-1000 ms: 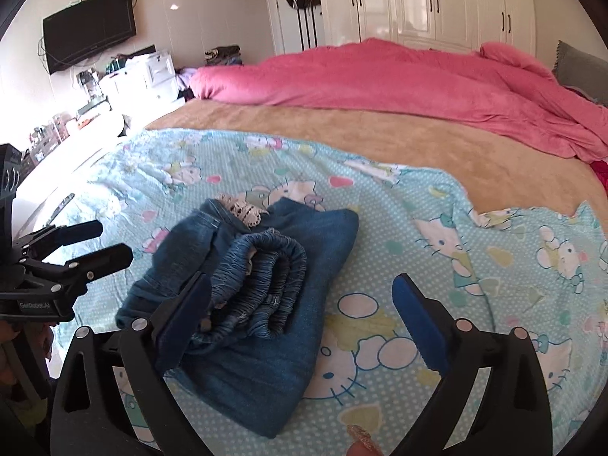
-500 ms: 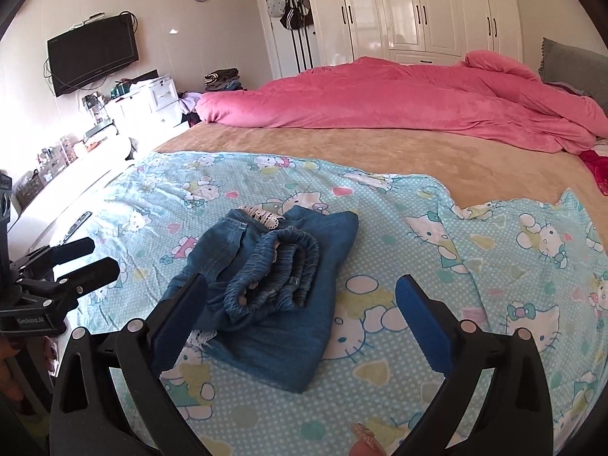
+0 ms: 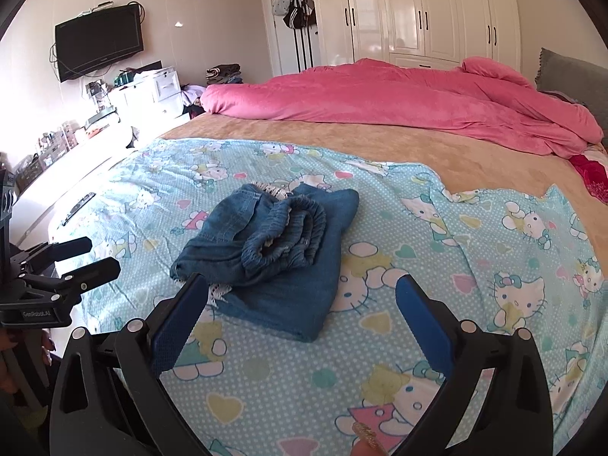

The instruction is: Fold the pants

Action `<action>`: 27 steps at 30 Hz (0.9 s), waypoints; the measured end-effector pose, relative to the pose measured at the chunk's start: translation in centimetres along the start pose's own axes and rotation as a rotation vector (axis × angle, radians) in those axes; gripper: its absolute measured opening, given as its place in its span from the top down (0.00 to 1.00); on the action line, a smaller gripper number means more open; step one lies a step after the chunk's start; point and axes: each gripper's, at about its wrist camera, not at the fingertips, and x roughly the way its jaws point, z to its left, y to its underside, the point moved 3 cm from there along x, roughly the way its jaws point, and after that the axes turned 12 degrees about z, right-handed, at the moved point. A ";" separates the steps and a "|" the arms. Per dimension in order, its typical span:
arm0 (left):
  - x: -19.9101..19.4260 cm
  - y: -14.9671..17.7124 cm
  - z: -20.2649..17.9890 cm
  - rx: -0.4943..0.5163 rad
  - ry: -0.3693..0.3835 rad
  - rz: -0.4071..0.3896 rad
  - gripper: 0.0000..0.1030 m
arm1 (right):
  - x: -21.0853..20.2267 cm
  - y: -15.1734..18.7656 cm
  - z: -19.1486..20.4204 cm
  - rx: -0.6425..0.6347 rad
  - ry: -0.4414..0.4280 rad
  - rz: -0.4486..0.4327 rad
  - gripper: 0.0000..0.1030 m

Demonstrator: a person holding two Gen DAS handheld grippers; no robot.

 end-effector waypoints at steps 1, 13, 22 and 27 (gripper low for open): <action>-0.1 0.2 0.0 -0.002 0.000 0.003 0.09 | 0.0 0.3 0.1 0.000 0.002 0.004 0.04; 0.3 3.0 0.4 -0.007 0.003 0.041 0.09 | 0.8 3.8 0.3 0.007 0.015 0.072 0.04; 1.7 5.2 0.6 -0.010 0.002 0.084 0.09 | 2.2 5.8 0.4 0.026 0.022 0.110 0.04; 2.2 5.5 0.5 -0.013 0.002 0.092 0.09 | 2.8 6.0 0.8 0.019 0.017 0.126 0.04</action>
